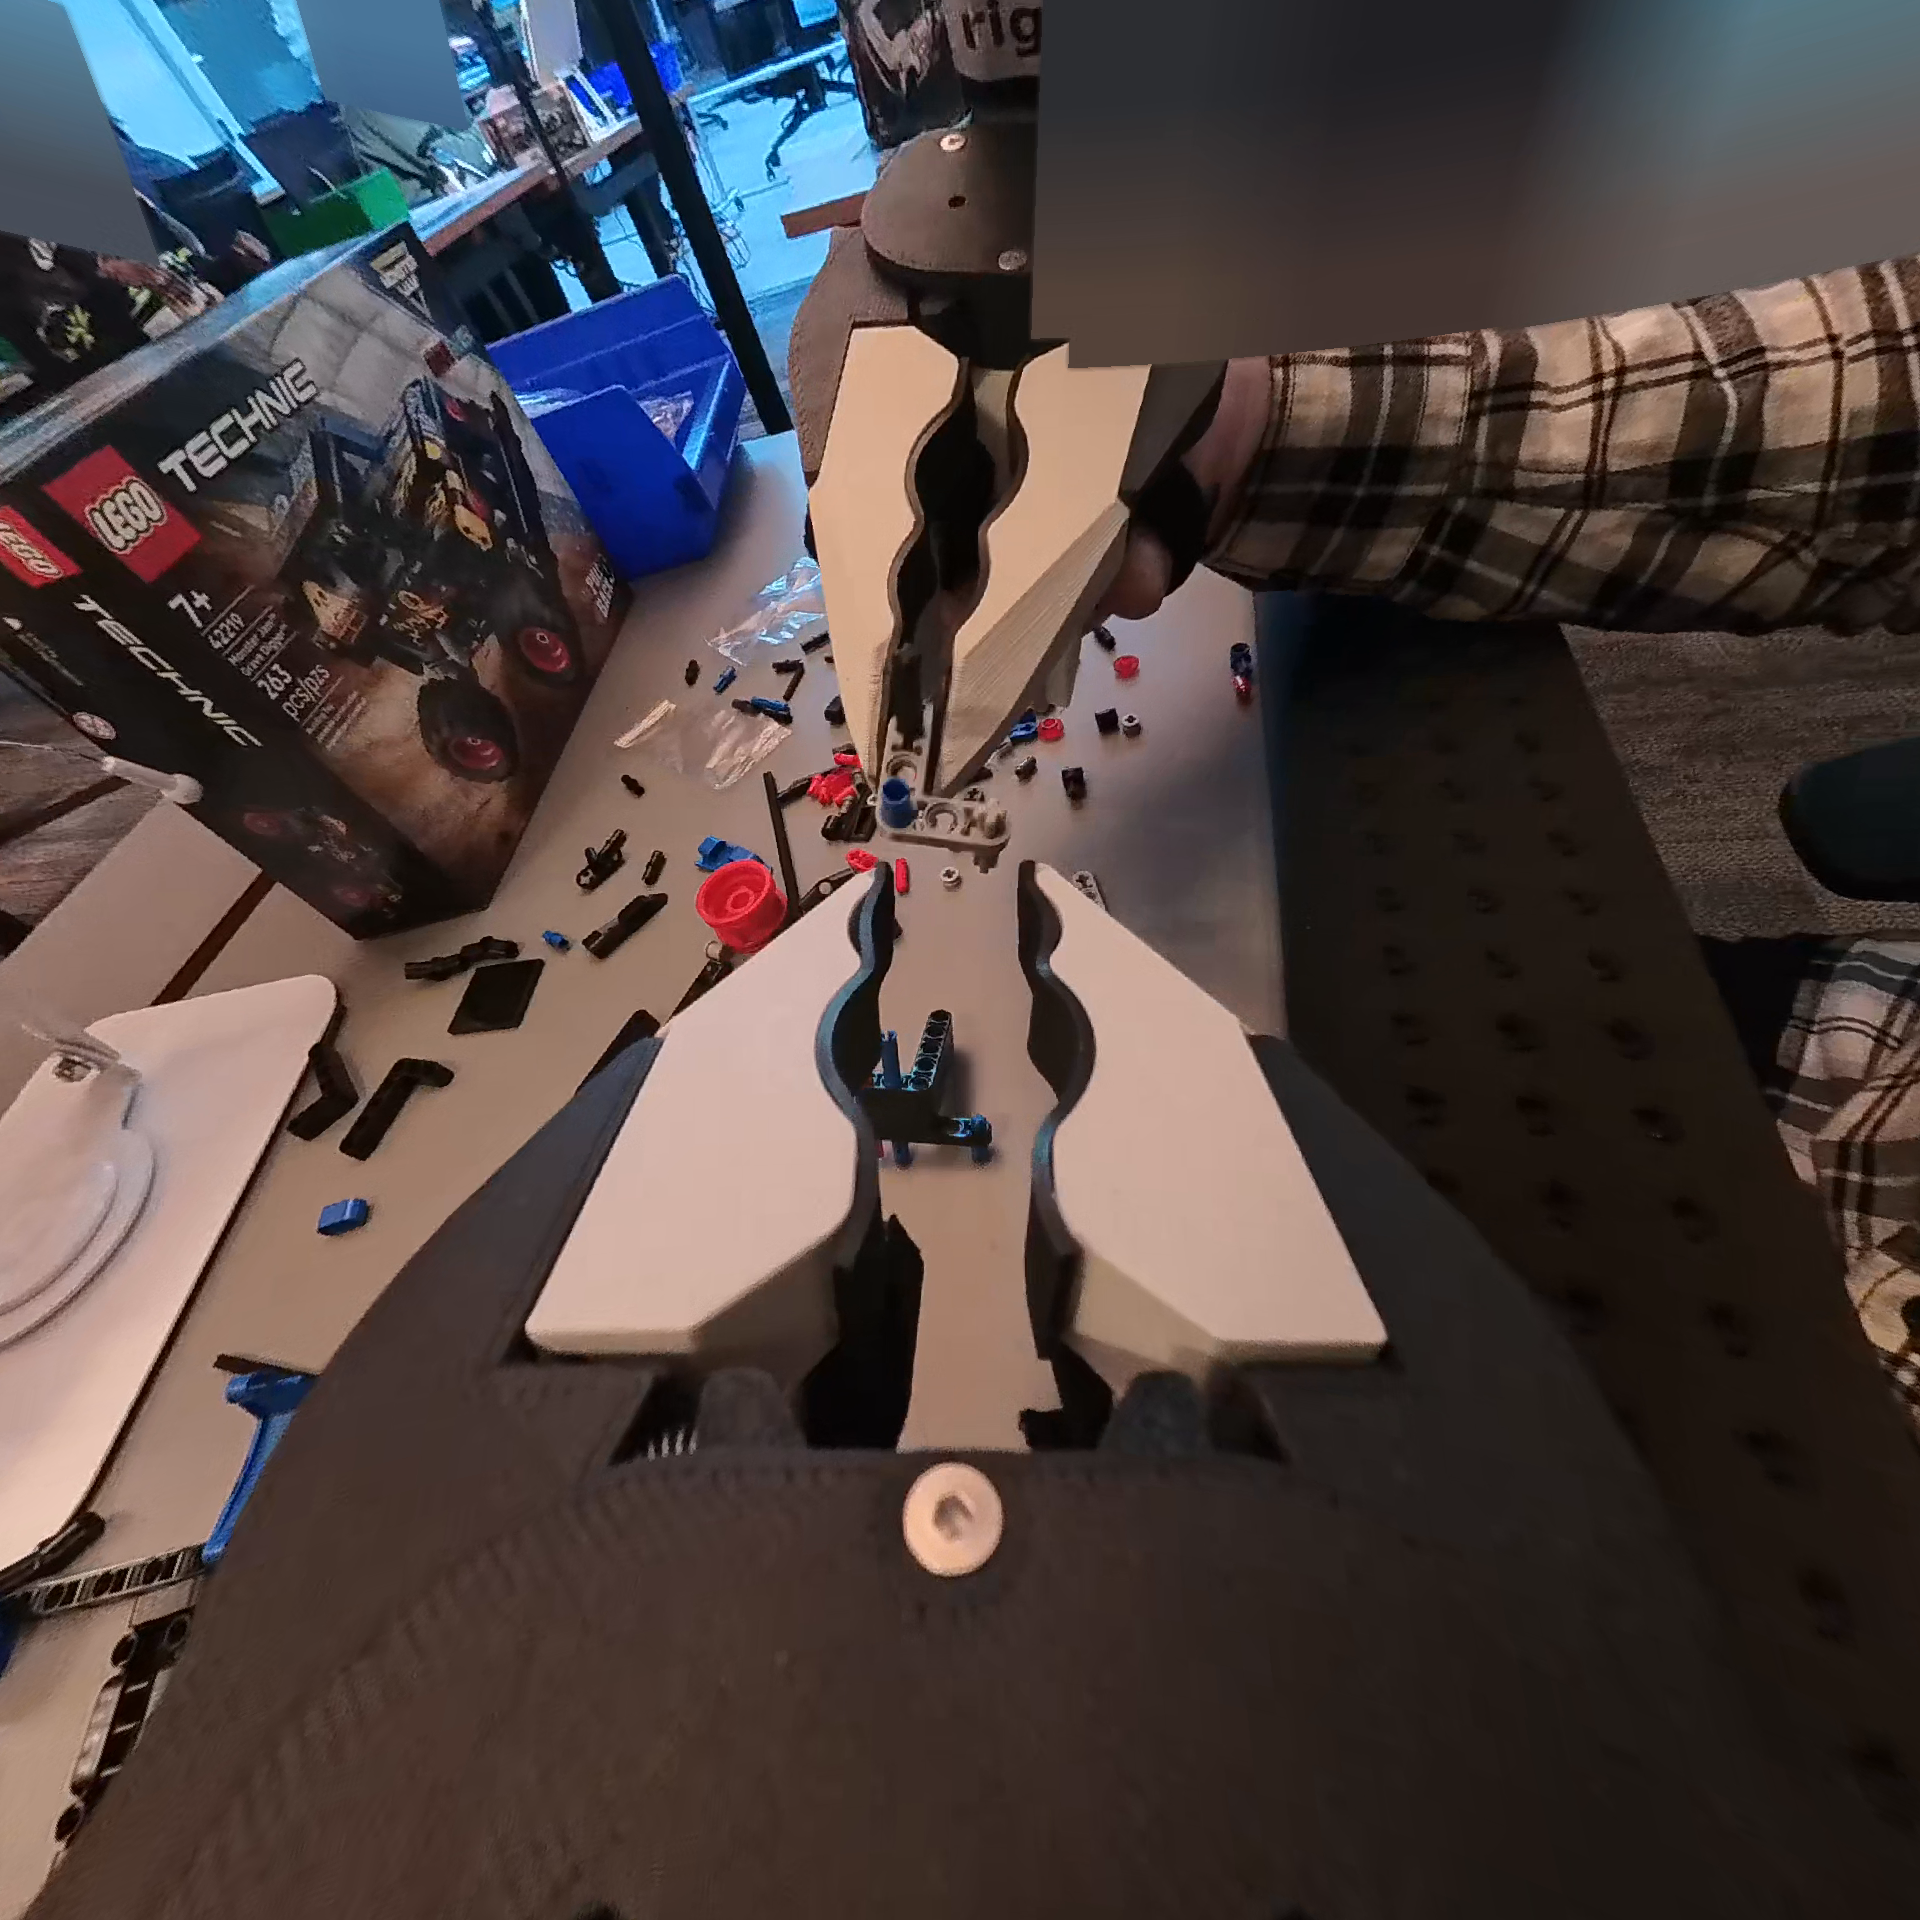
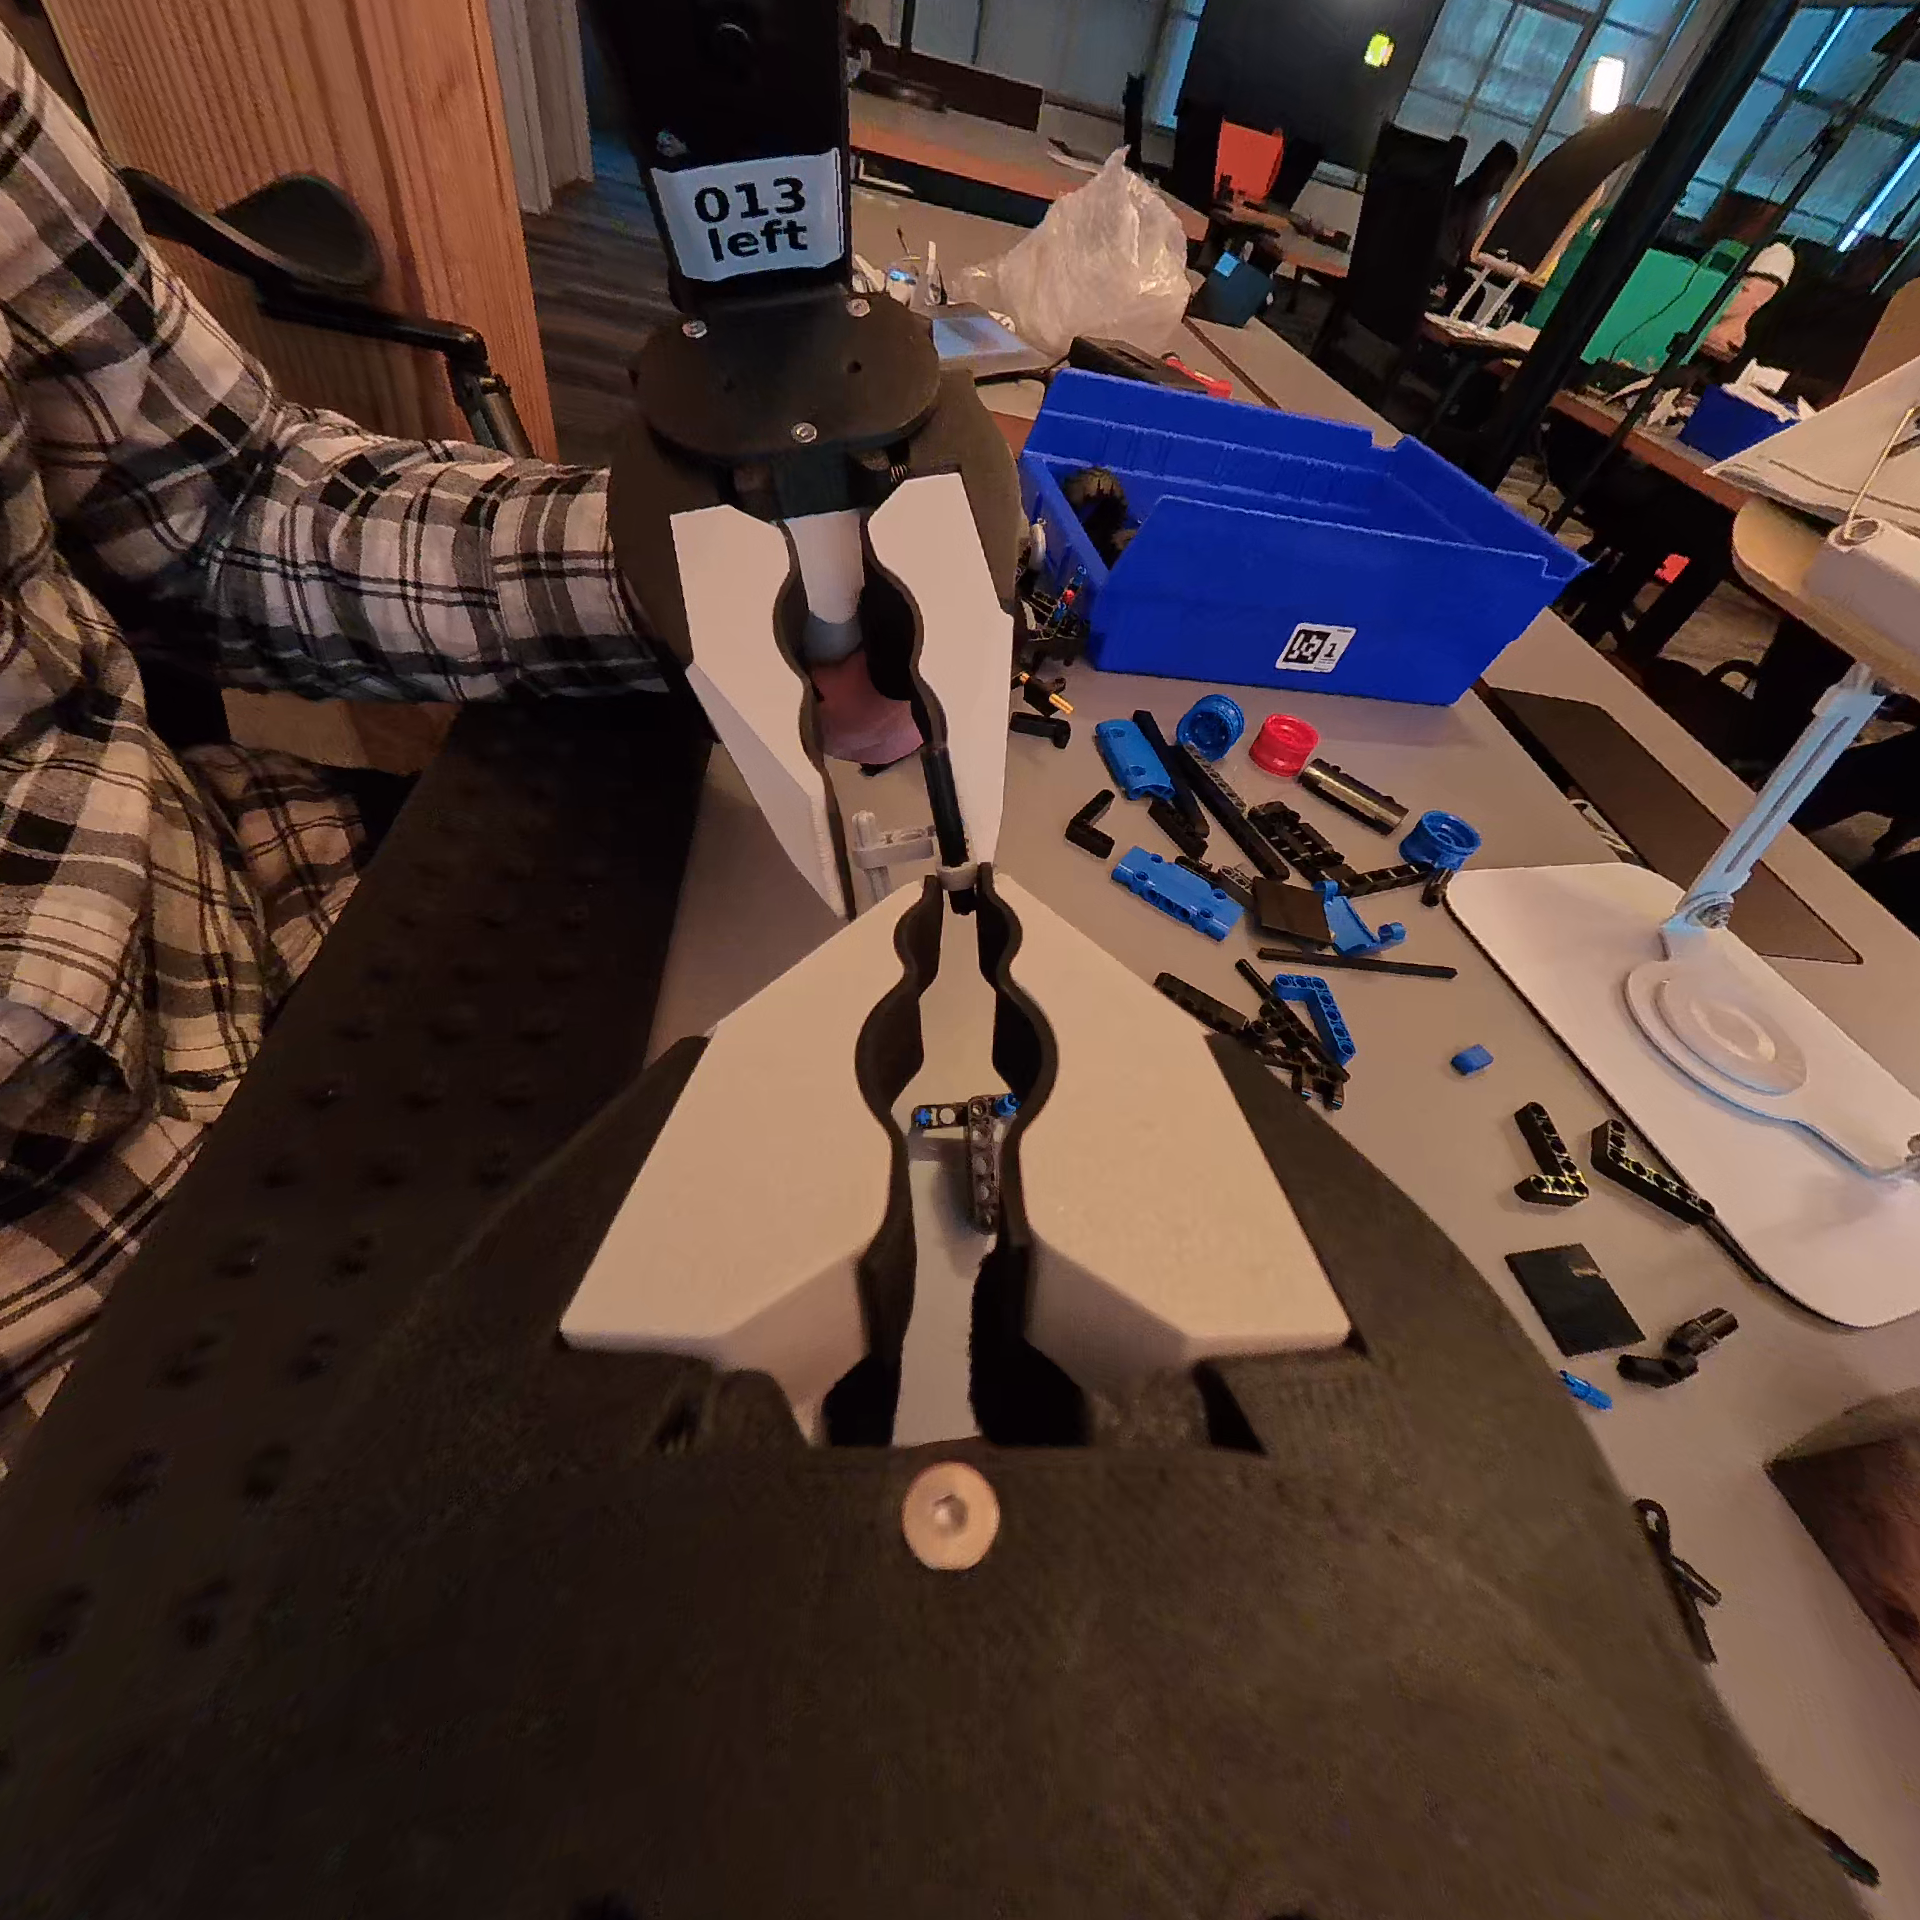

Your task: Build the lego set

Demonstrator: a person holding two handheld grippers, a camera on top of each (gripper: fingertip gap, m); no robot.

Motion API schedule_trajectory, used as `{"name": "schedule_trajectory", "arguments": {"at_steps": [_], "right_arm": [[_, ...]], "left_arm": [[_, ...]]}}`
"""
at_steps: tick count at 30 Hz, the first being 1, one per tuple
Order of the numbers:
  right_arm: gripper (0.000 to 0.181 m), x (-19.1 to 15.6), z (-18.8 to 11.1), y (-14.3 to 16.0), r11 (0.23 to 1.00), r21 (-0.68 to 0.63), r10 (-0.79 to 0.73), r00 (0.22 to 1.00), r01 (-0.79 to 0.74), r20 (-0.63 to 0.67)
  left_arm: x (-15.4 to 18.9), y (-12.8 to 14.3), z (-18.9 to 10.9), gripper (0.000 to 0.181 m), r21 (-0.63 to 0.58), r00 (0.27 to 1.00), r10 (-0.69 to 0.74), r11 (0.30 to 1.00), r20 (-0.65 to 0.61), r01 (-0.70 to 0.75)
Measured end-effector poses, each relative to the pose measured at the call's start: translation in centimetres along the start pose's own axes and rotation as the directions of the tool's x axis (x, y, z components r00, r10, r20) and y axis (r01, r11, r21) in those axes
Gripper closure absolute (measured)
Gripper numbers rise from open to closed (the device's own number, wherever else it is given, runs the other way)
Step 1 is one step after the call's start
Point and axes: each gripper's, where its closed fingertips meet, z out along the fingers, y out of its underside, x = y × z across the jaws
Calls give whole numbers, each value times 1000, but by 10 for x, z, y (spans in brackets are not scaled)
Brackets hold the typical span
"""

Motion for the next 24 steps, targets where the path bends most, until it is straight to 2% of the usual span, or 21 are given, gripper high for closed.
{"name": "schedule_trajectory", "arguments": {"at_steps": [10, 24], "right_arm": [[176, -3, 2, 3, 1000, -11, -25, 1000, 25, 7], [173, 3, 1, 2, 999, -4, -37, 998, 37, -47]], "left_arm": [[2, -4, 1, 158, 30, 1000, -25, 999, -18, 25], [-6, -7, 1, 160, 31, 997, 35, 999, 76, -37]]}}
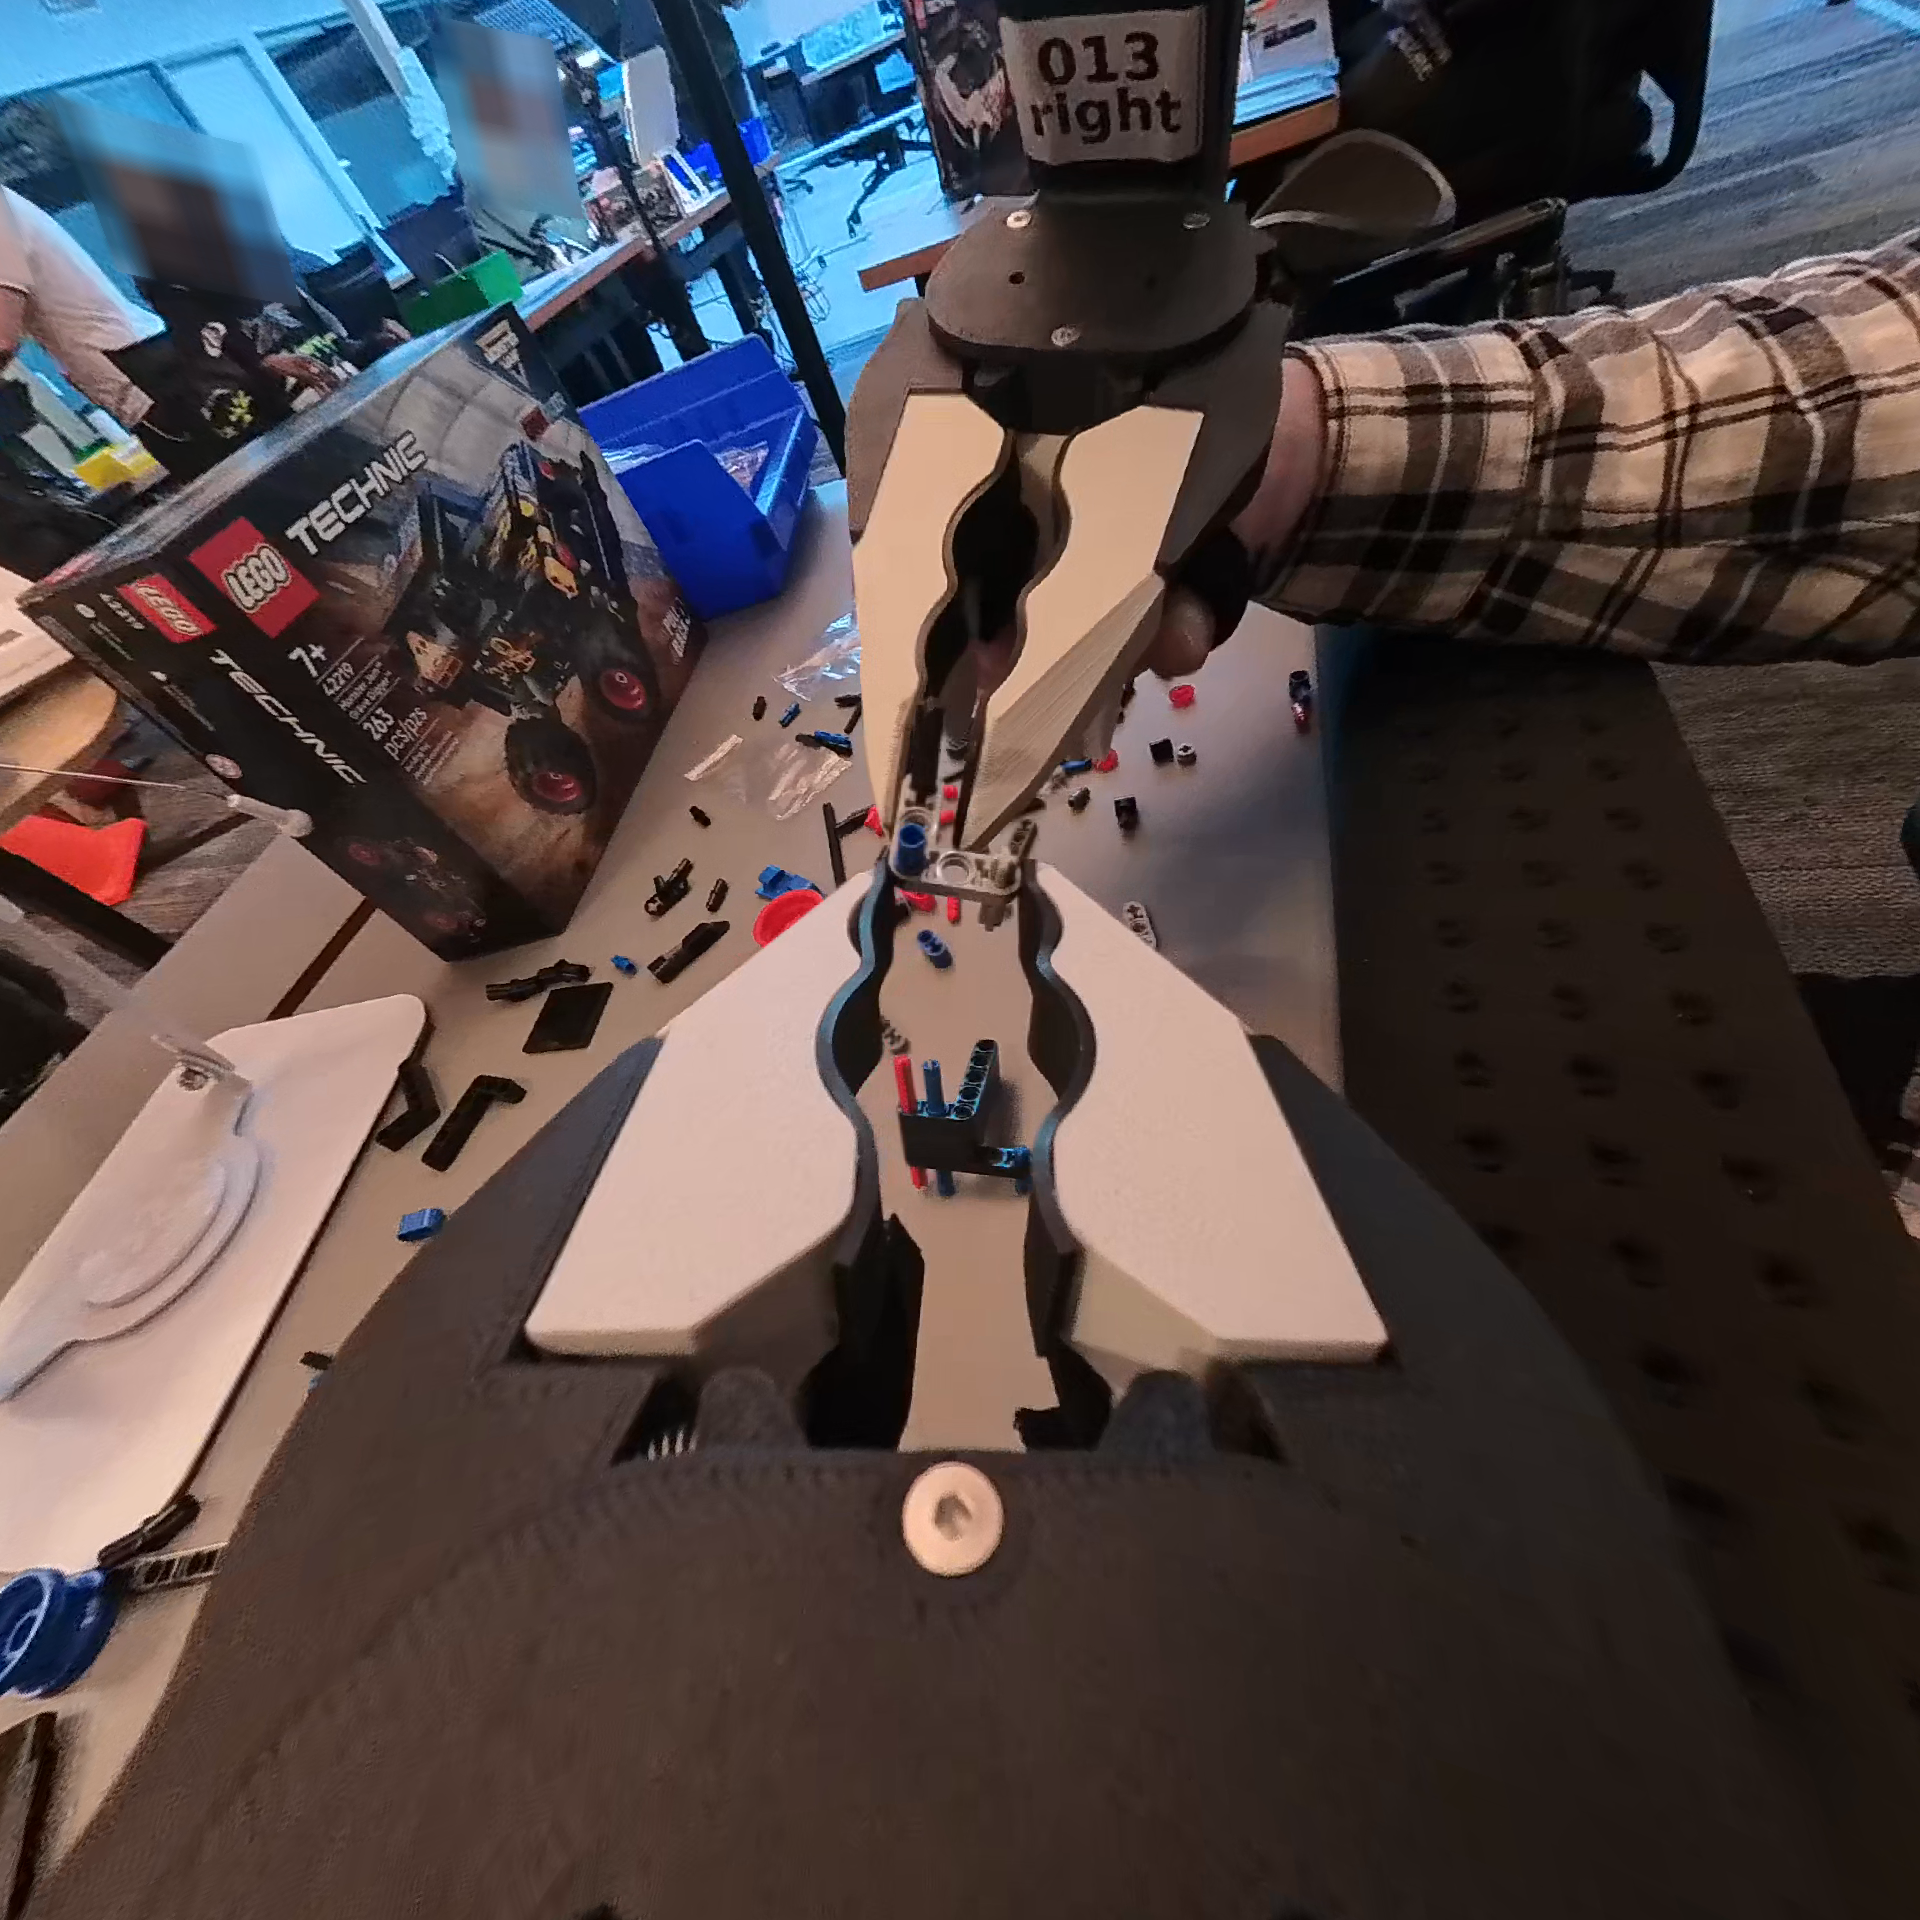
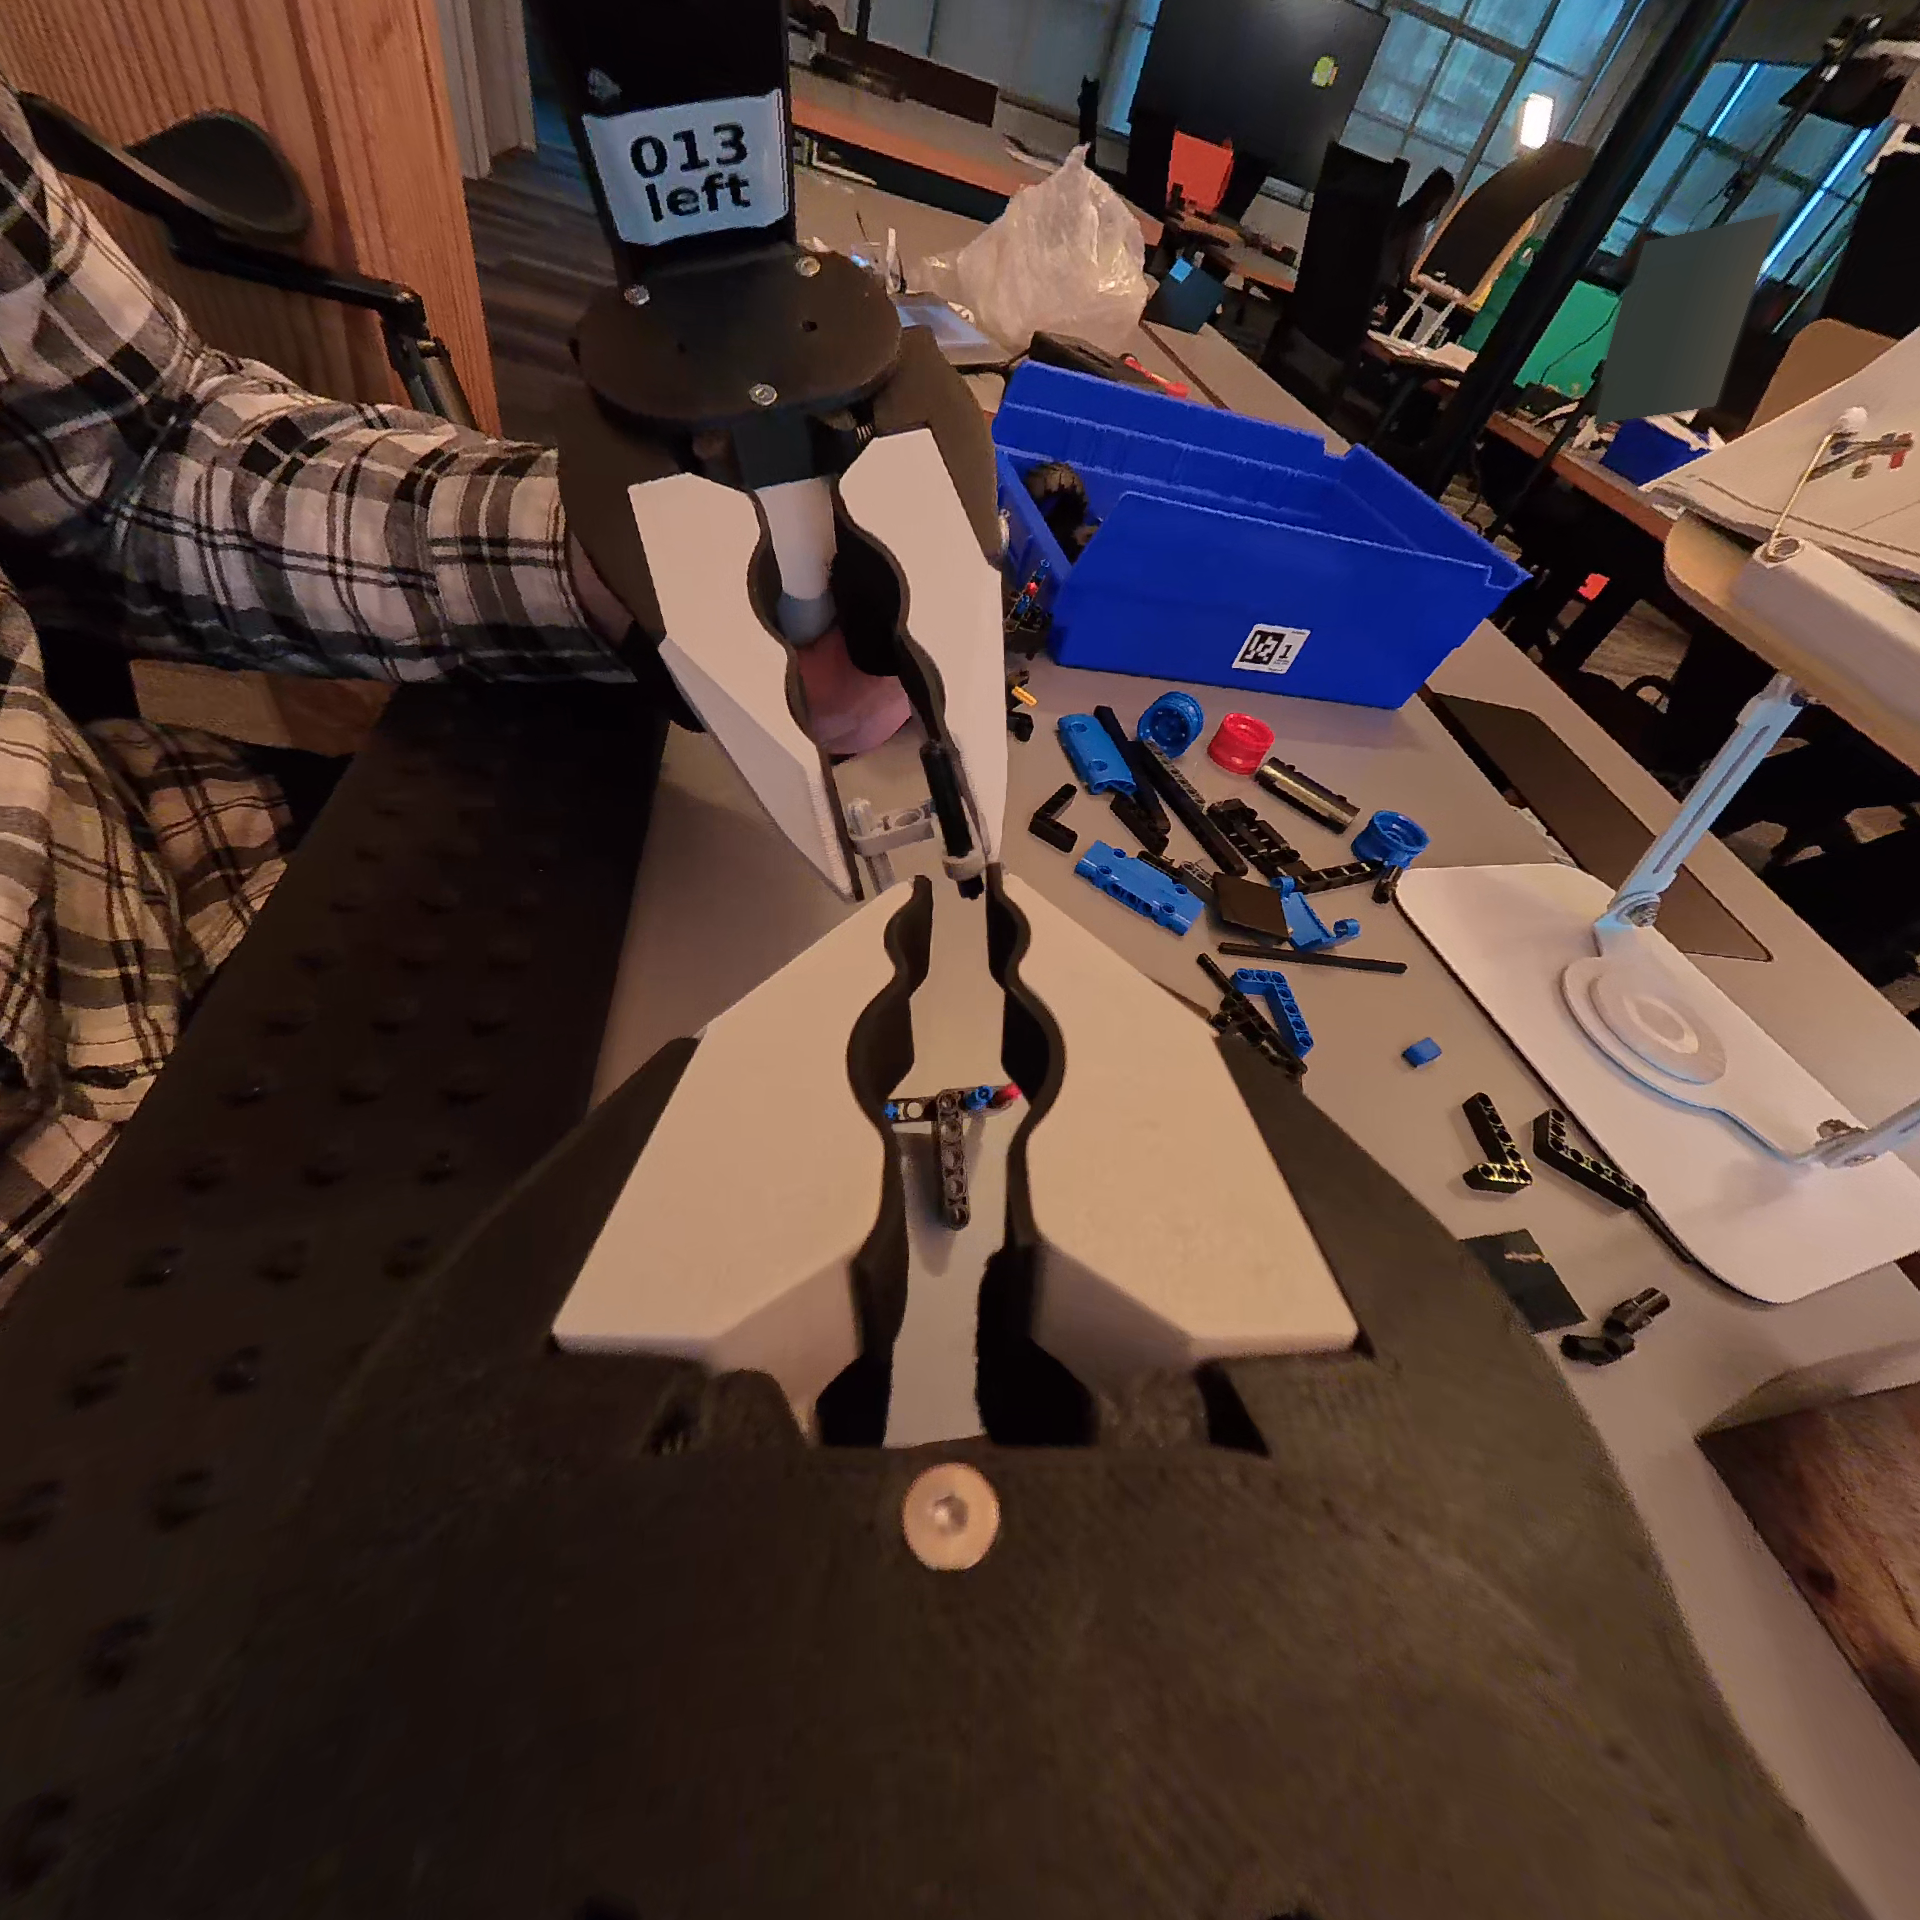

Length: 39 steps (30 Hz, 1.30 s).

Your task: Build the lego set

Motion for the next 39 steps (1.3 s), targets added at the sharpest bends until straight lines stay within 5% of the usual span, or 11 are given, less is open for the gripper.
{"name": "schedule_trajectory", "arguments": {"at_steps": [26, 39], "right_arm": [[179, 10, -4, -5, 998, 21, -54, 993, 56, -106], [181, 11, -8, -6, 997, 40, -65, 991, 70, -116]], "left_arm": [[-9, -3, 0, 162, 22, 999, 2, 1000, 53, -3], [-16, -4, -2, 176, 27, 995, 8, 1000, 96, -11]]}}
